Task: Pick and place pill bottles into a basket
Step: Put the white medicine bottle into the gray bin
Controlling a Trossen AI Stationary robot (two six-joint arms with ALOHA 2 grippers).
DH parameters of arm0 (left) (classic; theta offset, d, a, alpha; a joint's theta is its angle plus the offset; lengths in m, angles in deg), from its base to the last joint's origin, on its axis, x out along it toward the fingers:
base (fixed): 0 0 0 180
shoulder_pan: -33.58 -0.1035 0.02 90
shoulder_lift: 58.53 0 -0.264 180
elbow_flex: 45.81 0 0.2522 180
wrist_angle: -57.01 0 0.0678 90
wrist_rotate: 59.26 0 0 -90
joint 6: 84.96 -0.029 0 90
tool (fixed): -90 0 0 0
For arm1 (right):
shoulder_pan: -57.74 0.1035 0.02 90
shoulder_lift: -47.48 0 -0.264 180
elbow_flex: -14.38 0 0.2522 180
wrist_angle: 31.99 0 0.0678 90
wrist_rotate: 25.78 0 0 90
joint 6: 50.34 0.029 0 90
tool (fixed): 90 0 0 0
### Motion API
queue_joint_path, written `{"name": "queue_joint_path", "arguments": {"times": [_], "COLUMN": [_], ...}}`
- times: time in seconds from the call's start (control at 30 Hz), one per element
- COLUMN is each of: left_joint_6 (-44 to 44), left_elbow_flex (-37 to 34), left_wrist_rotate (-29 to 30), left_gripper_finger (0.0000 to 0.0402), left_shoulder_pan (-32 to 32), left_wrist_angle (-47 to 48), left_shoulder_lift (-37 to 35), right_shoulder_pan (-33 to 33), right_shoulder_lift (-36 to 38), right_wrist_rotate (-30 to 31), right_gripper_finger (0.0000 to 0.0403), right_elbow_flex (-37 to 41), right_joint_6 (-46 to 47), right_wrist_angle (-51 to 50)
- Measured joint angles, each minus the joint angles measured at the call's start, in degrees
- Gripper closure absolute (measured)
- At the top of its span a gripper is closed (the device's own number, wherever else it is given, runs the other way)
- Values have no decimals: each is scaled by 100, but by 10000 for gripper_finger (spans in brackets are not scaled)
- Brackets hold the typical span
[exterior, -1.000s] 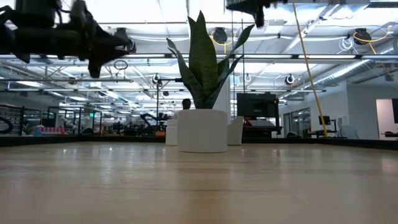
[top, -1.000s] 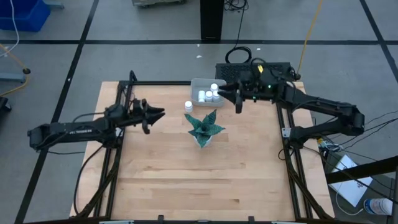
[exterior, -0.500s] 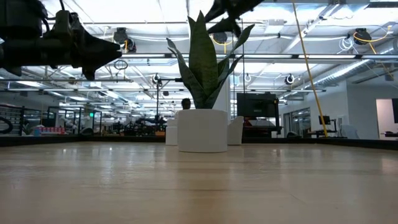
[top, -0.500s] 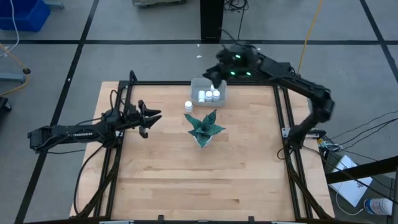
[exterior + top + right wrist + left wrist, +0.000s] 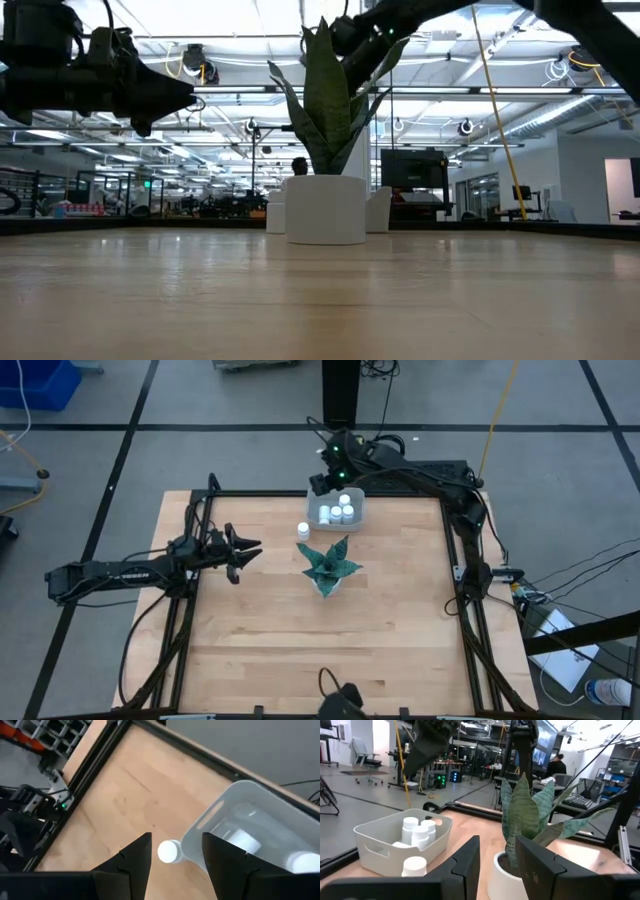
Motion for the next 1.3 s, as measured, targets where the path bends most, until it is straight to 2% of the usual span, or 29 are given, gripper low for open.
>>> {"name": "queue_joint_path", "arguments": {"times": [0.23,0.37,0.57,0.73,0.83,0.9,1.0,1.1,1.3], "left_joint_6": [17,48,36,36,21,-4,-6,-66,-119], "left_elbow_flex": [0,0,0,0,0,0,0,0,0], "left_wrist_rotate": [-2,0,-2,-58,-185,-257,-258,-260,-256], "left_gripper_finger": [275,275,275,275,275,275,275,275,275], "left_shoulder_pan": [11,11,11,11,11,12,15,13,13], "left_wrist_angle": [201,311,339,339,339,342,344,345,347], "left_shoulder_lift": [0,0,0,0,0,0,0,0,0], "right_shoulder_pan": [-110,-127,-134,-129,-86,19,135,177,177], "right_shoulder_lift": [-490,-664,-693,-689,-689,-692,-696,-696,-696], "right_wrist_rotate": [-546,-825,-1589,-1564,-1461,-1147,-994,-962,-676], "right_gripper_finger": [234,234,234,237,244,248,247,230,167], "right_elbow_flex": [-4,-4,94,103,103,105,109,109,109], "right_joint_6": [101,477,951,1725,1981,1877,1747,1691,1744], "right_wrist_angle": [-72,2,1479,1881,1352,866,464,385,146]}}
